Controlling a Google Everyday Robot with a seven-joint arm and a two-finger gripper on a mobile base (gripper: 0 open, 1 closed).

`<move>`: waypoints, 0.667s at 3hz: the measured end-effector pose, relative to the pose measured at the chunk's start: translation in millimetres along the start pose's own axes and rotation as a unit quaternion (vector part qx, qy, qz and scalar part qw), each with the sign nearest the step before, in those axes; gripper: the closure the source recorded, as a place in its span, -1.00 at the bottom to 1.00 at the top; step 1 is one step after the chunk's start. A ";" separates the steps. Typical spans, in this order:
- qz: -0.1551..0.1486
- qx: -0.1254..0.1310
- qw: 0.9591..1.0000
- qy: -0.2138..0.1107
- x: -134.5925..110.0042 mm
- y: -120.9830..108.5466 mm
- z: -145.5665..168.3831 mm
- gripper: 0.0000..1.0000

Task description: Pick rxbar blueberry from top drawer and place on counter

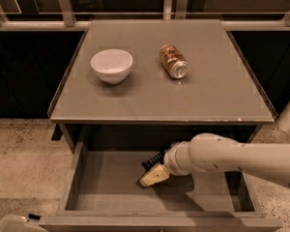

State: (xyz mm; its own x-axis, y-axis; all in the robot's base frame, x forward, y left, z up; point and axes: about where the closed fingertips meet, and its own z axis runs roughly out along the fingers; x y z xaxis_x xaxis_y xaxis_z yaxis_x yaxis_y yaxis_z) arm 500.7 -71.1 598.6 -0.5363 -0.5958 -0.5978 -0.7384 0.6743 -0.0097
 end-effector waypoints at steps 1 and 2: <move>0.007 -0.006 1.000 0.001 9.2 2.7 2.7 -1.00; 0.021 -0.016 1.000 0.006 25.1 12.2 10.6 -1.00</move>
Offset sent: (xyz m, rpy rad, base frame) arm -0.0349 -0.0039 -0.0478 0.0445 0.0941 -0.0312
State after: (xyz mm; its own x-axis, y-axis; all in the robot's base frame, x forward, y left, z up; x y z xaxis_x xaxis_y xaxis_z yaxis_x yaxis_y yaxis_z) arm 482.7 -73.2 574.9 -0.5720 -0.5730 -0.5869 -0.7282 0.6841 0.0417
